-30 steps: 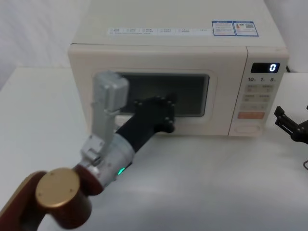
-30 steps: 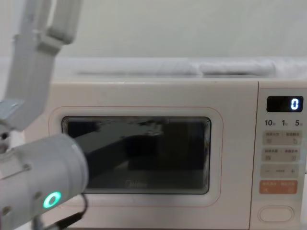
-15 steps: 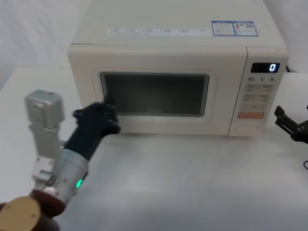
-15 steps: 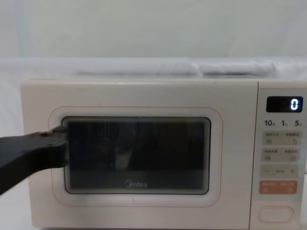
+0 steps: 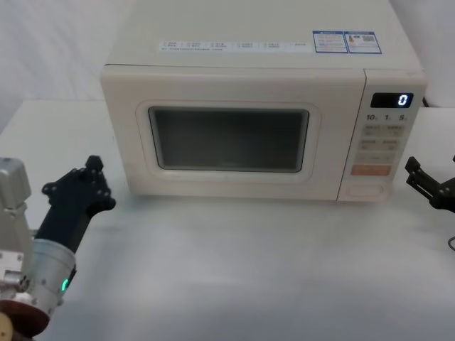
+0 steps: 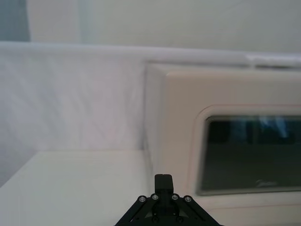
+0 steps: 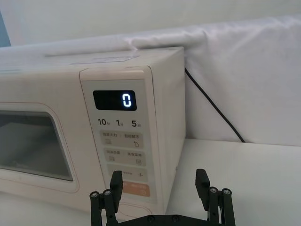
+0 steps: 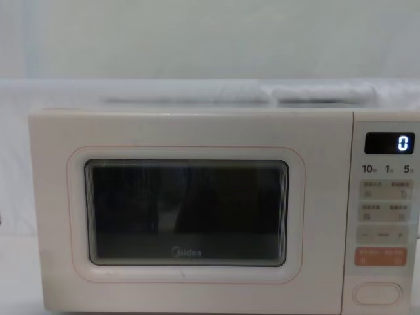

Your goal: Press the button to open the microwave door with one hand; close the microwave door with the other hand.

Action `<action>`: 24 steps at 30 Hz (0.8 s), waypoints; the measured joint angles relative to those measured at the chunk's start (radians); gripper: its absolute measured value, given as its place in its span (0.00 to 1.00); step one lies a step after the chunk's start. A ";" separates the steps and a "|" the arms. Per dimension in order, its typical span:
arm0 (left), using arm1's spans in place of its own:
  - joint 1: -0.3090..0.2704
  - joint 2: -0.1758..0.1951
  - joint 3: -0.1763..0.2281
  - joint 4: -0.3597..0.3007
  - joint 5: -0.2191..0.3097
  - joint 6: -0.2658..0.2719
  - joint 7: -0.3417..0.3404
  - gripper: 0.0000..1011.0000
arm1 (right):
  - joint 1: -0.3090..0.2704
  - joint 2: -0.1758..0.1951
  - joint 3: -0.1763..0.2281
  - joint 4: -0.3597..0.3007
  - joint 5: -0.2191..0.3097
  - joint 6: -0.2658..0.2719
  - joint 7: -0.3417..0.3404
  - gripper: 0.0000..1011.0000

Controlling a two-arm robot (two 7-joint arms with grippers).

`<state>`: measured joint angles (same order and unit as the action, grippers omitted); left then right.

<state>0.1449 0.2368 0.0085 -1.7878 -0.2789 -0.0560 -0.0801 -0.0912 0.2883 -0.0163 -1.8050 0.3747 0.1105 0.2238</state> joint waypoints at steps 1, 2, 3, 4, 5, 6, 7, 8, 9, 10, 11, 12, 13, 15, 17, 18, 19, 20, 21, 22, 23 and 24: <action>0.001 -0.001 -0.004 0.005 0.000 -0.001 0.000 0.00 | 0.000 0.000 0.000 0.000 0.000 0.000 0.000 0.99; 0.001 -0.003 -0.008 0.010 0.001 -0.002 0.000 0.00 | 0.000 0.000 0.000 0.000 0.000 0.000 0.000 0.99; 0.002 -0.004 -0.012 0.015 0.001 -0.004 0.000 0.00 | 0.000 0.000 0.000 0.000 0.000 0.000 0.000 0.99; 0.002 -0.007 -0.019 0.024 0.002 -0.005 -0.001 0.00 | 0.000 0.000 0.000 0.000 0.000 0.000 0.000 0.99; 0.001 -0.009 -0.022 0.030 0.002 -0.006 -0.001 0.00 | 0.000 0.000 0.000 0.000 0.000 0.000 0.000 0.99; 0.001 -0.011 -0.025 0.036 0.003 -0.006 -0.002 0.00 | 0.000 0.000 0.000 0.000 0.000 0.000 0.000 0.99; 0.000 -0.015 -0.030 0.047 0.004 -0.007 -0.003 0.00 | 0.000 0.000 0.000 0.000 0.000 0.000 0.000 0.99; 0.000 -0.017 -0.032 0.052 0.004 -0.008 -0.003 0.00 | 0.000 0.000 0.000 0.000 0.000 0.000 0.000 0.99; -0.002 -0.021 -0.037 0.061 0.006 -0.010 -0.004 0.00 | 0.000 0.000 0.000 0.000 0.000 0.000 0.000 0.99; -0.002 -0.021 -0.037 0.061 0.006 -0.010 -0.004 0.00 | 0.000 0.000 0.000 0.000 0.000 0.000 0.000 0.99; -0.003 -0.027 -0.040 0.071 0.008 -0.012 -0.005 0.00 | 0.000 0.000 0.000 0.000 0.000 0.000 0.000 0.99; -0.004 -0.030 -0.042 0.076 0.009 -0.015 -0.006 0.00 | 0.000 0.000 0.000 0.000 0.000 0.000 0.000 0.99; -0.006 -0.035 -0.044 0.085 0.012 -0.018 -0.008 0.00 | 0.000 0.000 0.000 0.000 0.000 0.000 0.000 0.99; -0.007 -0.038 -0.046 0.091 0.018 -0.022 -0.008 0.00 | 0.000 0.000 0.000 0.000 0.000 0.000 0.000 0.99; -0.008 -0.041 -0.047 0.096 0.025 -0.024 -0.009 0.00 | 0.000 0.000 0.000 0.000 0.000 0.000 0.000 0.99; -0.010 -0.044 -0.048 0.101 0.032 -0.026 -0.010 0.00 | 0.000 0.000 0.000 0.000 0.000 0.000 0.000 0.99; -0.010 -0.045 -0.049 0.104 0.041 -0.027 -0.011 0.00 | 0.000 0.000 0.000 0.000 0.000 0.000 0.000 0.99; -0.011 -0.046 -0.049 0.105 0.045 -0.027 -0.011 0.00 | 0.000 0.000 0.000 0.000 0.000 0.000 0.000 0.99; -0.011 -0.046 -0.049 0.106 0.048 -0.027 -0.012 0.00 | 0.000 0.000 0.000 0.000 0.000 0.000 0.000 0.99; -0.013 -0.048 -0.050 0.108 0.056 -0.027 -0.013 0.00 | 0.000 0.000 0.000 0.000 0.000 0.000 0.000 0.99; -0.013 -0.048 -0.050 0.109 0.061 -0.027 -0.014 0.00 | 0.000 0.000 0.000 0.000 0.000 0.000 0.000 0.99; -0.014 -0.048 -0.050 0.109 0.064 -0.027 -0.015 0.00 | 0.000 0.000 0.000 0.000 0.000 0.000 0.000 0.99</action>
<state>0.1313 0.1884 -0.0411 -1.6790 -0.2149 -0.0828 -0.0948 -0.0911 0.2883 -0.0163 -1.8049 0.3748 0.1105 0.2239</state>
